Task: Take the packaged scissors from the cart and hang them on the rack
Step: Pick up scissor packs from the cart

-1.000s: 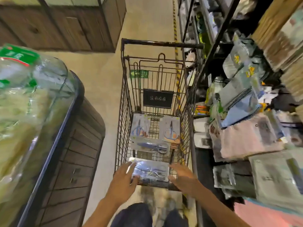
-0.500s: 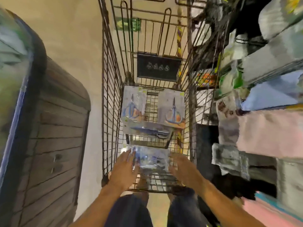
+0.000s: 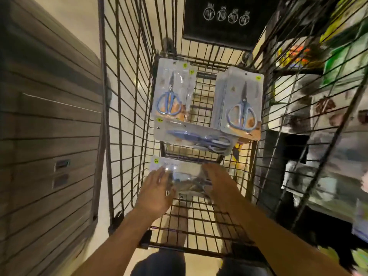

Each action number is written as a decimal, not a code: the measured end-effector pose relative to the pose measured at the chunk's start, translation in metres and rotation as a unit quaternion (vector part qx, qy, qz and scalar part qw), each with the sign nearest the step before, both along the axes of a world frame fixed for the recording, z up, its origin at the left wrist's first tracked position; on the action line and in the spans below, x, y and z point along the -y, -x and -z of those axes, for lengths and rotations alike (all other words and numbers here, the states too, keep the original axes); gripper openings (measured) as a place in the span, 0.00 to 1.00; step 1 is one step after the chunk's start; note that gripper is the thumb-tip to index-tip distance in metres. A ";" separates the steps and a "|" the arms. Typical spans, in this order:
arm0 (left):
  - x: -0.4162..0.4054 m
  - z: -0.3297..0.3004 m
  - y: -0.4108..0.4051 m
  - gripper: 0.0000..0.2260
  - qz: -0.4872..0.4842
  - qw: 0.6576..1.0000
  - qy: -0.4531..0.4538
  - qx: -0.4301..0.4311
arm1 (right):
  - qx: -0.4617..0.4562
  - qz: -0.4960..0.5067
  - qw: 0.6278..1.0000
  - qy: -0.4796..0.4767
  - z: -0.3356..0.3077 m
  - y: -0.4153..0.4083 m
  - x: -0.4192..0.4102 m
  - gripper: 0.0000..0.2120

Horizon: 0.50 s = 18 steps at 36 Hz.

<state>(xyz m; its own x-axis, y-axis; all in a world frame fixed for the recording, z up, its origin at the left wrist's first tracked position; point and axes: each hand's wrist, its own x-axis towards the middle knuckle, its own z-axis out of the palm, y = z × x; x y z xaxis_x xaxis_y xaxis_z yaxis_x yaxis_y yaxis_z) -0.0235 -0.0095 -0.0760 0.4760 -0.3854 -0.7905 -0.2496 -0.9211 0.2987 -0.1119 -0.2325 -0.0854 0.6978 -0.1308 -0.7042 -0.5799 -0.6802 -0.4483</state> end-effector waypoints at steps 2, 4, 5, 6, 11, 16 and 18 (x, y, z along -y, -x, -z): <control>-0.003 0.003 0.002 0.33 -0.001 1.000 0.003 -0.006 | 0.001 -0.037 0.999 0.014 0.010 -0.001 -0.005 0.28; -0.005 0.004 0.003 0.35 -0.005 1.000 0.008 -0.011 | -0.010 -0.058 0.998 0.028 0.016 0.000 -0.009 0.32; -0.006 0.003 0.003 0.35 -0.010 1.000 0.011 -0.015 | -0.011 -0.063 0.997 0.036 0.018 0.002 -0.011 0.33; -0.007 0.003 0.004 0.34 -0.014 1.000 0.015 -0.017 | -0.010 -0.062 0.997 0.044 0.019 0.004 -0.012 0.34; -0.011 0.003 0.002 0.32 -0.032 0.999 0.021 -0.024 | 0.005 -0.067 0.994 0.084 0.021 0.000 -0.006 0.36; -0.015 0.002 0.001 0.32 -0.033 0.999 0.009 -0.034 | -0.053 -0.074 0.996 -0.012 0.022 -0.014 0.008 0.27; -0.014 0.000 0.000 0.32 -0.033 0.999 0.003 -0.038 | -0.070 -0.103 0.992 -0.029 0.021 -0.017 0.011 0.22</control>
<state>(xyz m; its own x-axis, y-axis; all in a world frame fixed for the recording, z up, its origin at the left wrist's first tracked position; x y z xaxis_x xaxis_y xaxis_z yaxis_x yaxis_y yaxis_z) -0.0234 0.0042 -0.0757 0.4395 -0.3589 -0.8234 -0.1641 -0.9333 0.3193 -0.0947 -0.2435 -0.1062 0.6011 0.0475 -0.7977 -0.4899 -0.7667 -0.4149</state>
